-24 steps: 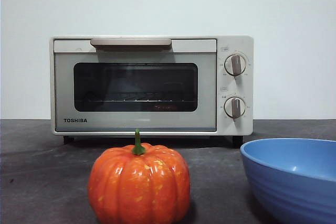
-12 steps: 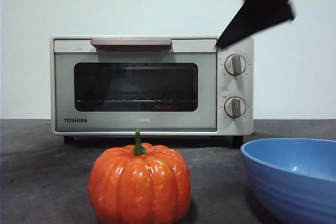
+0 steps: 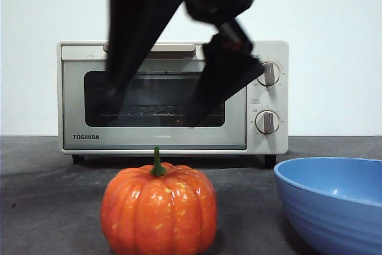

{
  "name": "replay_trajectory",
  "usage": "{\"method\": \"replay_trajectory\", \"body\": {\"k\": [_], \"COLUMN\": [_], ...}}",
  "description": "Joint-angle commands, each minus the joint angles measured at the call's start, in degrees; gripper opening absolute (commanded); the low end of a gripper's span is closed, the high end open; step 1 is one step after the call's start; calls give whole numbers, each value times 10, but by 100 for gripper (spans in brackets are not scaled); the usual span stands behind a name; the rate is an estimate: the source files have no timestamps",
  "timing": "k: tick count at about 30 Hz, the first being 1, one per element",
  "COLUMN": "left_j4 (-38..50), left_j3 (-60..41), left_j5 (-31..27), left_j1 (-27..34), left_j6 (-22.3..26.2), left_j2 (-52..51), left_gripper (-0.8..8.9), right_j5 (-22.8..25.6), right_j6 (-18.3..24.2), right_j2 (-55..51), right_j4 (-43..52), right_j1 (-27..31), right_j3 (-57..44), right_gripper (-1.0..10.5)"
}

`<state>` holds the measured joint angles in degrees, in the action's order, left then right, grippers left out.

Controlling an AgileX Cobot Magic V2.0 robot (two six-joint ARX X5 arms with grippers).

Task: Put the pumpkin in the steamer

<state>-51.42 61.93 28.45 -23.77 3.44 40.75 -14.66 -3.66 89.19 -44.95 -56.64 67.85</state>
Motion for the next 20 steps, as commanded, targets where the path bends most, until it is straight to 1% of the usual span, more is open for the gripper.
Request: {"method": "replay_trajectory", "body": {"k": [1, 3, 7, 10, 11, 13, 18, 19, 20], "left_j4": [3, 3, 3, 3, 3, 3, 3, 3, 3], "left_j3": [6, 6, 6, 6, 6, 6, 6, 6, 6], "left_j5": [2, 2, 2, 2, 2, 2, 2, 2, 2], "left_j1": [-3, -3, -3, -3, -3, -3, -3, -3, -3], "left_j6": [2, 2, 2, 2, 2, 2, 2, 2, 2], "left_j2": [2, 2, 2, 2, 2, 2, 2, 2, 2], "left_gripper": [144, 138, 46, 45, 44, 19, 16, 16, 16], "right_j5": [18, 28, 32, 58, 61, 57, 55, 55, 55], "right_j6": [12, 12, 11, 10, 11, 10, 9, 9, 9], "right_j2": [35, 55, 84, 105, 112, 125, 153, 153, 153], "right_j4": [1, -2, -2, -1, -1, -1, 0, 0, 2], "right_j1": [-18, -24, -27, -28, -28, -28, -29, -29, -29], "right_j3": [20, 24, 24, 24, 24, 24, 24, 24, 24], "right_gripper": [596, 600, 600, 600, 600, 600, 599, 582, 511]}}
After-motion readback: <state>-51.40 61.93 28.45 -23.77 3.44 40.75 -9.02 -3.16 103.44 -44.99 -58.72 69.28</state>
